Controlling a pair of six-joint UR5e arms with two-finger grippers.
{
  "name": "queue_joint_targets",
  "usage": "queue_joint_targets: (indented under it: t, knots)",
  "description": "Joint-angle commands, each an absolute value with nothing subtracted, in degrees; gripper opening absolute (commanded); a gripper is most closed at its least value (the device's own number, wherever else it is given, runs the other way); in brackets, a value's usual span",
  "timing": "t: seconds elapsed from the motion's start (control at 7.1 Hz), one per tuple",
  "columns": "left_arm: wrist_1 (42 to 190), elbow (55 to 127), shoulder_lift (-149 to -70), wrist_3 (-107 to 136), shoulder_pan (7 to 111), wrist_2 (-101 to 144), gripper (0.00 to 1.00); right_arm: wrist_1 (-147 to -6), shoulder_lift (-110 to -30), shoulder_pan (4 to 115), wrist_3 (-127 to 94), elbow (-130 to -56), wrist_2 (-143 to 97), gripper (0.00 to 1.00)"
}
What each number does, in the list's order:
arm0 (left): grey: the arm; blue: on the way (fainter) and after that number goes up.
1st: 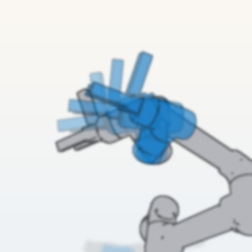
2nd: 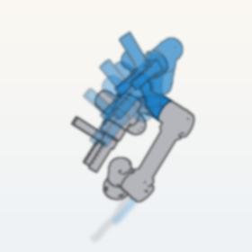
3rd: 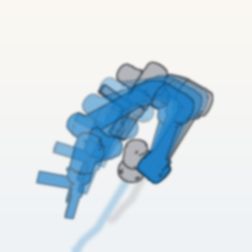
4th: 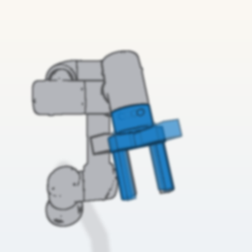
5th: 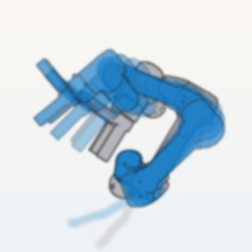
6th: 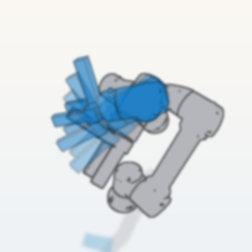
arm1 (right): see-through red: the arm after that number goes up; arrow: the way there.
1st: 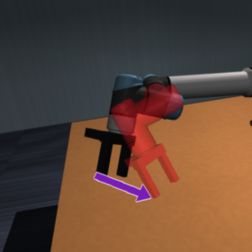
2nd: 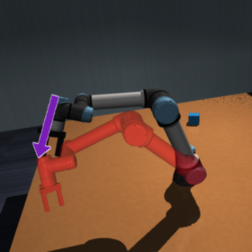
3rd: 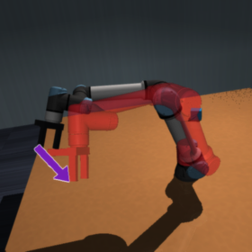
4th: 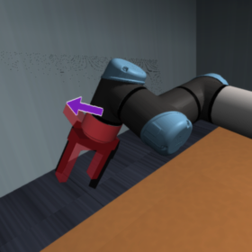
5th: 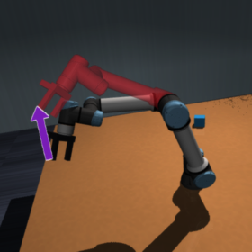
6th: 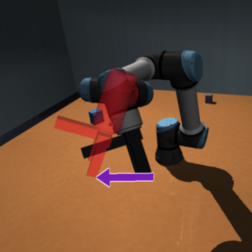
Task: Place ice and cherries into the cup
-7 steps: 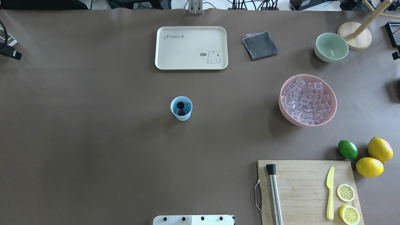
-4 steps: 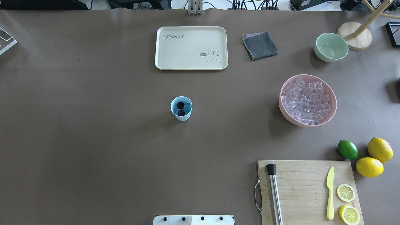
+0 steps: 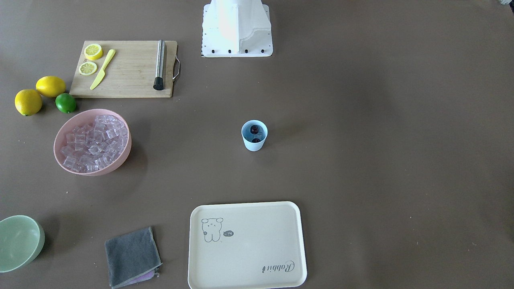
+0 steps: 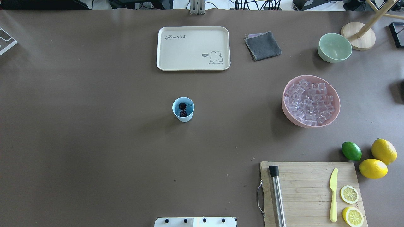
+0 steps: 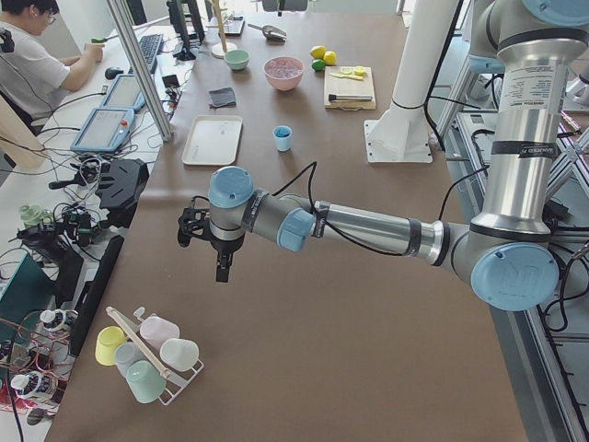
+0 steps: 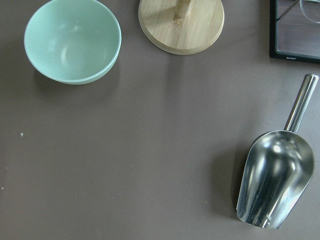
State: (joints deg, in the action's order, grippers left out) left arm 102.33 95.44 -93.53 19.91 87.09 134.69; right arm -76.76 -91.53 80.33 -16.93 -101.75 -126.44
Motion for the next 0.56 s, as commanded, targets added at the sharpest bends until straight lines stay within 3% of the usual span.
queue_joint_targets:
  t: [0.0,0.14,0.42]
  knots:
    - [98.1,94.1,-94.8,19.6,88.1,134.8,0.98,-80.5,-86.4,80.4,-17.2,-102.0,-127.0,1.0]
    - [96.5,94.1,-95.4,19.6,88.4,134.7,0.98,-88.9,-81.3,80.4,-17.2,-102.0,-126.7,1.0]
    - [93.1,93.3,-98.0,20.1,88.7,134.6,0.98,-89.5,-81.6,80.4,-17.1,-102.0,-126.4,1.0]
